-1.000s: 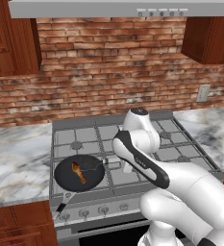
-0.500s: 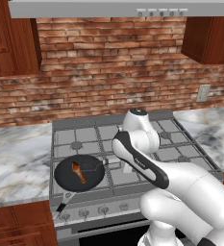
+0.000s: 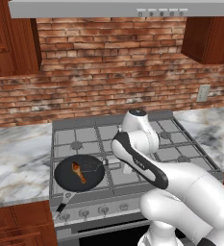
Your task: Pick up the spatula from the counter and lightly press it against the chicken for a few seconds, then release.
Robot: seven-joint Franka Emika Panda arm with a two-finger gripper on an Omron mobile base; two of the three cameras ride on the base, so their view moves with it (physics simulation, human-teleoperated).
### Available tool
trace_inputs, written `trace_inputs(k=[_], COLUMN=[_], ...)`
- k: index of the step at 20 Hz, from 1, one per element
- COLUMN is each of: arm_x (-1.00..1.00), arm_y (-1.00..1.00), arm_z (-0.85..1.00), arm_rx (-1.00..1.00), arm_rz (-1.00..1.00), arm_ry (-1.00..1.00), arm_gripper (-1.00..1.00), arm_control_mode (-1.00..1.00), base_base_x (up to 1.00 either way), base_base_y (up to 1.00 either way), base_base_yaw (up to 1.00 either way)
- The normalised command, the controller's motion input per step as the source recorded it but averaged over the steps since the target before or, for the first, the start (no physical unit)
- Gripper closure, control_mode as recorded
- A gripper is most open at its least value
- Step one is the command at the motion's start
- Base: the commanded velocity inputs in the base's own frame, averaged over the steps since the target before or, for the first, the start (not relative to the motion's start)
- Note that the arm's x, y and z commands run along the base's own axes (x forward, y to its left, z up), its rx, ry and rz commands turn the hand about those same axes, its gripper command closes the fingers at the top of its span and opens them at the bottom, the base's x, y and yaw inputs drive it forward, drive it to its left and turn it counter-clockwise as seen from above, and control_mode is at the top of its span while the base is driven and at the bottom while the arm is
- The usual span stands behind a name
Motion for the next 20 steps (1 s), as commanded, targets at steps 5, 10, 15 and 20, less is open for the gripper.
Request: trace_inputs(k=[5, 10, 15, 20], arm_x=[0.07, 0.13, 0.09, 0.04], arm_y=[0.0, 0.0, 0.01, 0.05], arm_z=[0.0, -0.01, -0.08, -0.11], arm_rx=[0.0, 0.0, -0.01, -0.01], arm_rz=[0.0, 0.0, 0.0, 0.0], arm_ry=[0.0, 0.0, 0.0, 0.0], arm_gripper=[1.0, 1.0, 1.0, 1.0], arm_control_mode=[-1.0, -1.0, -1.0, -1.0], base_base_x=[0.0, 0.0, 0.0, 0.0], base_base_y=[0.0, 0.0, 0.0, 0.0], base_base_yaw=[0.0, 0.0, 0.0, 0.0])
